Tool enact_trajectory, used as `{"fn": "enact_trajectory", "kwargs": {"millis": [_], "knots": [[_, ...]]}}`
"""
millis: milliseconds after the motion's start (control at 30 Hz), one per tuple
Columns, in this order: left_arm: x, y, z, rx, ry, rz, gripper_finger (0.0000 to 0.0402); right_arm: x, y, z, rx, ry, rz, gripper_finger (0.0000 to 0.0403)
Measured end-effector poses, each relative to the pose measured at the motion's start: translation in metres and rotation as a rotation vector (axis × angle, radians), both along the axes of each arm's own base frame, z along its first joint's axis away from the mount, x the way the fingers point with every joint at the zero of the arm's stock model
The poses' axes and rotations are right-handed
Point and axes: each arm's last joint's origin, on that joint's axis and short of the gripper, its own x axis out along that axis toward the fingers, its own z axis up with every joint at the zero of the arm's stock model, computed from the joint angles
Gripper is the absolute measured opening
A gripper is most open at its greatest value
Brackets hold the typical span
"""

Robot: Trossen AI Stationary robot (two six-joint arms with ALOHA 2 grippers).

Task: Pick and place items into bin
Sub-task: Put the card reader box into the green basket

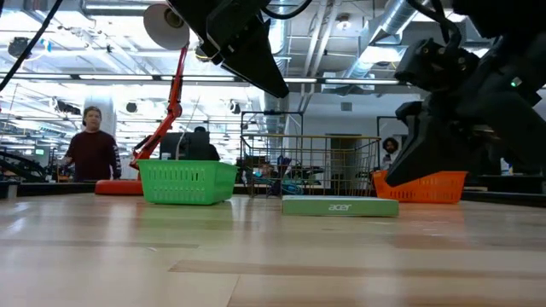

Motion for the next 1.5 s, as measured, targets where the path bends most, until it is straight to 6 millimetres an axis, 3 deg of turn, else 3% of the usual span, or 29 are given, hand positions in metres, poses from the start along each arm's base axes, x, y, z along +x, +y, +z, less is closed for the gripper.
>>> {"fn": "enact_trajectory", "kwargs": {"millis": [1067, 1500], "knots": [[0.000, -0.001, 0.000, -0.028, -0.003, 0.000, 0.0087, 0.008, -0.017, -0.002, 0.090, 0.068, 0.062, 0.0000], [0.000, 0.000, -0.001, -0.028, -0.001, -0.001, 0.0087, 0.023, -0.011, -0.032, 0.103, 0.051, 0.034, 0.0000]]}}
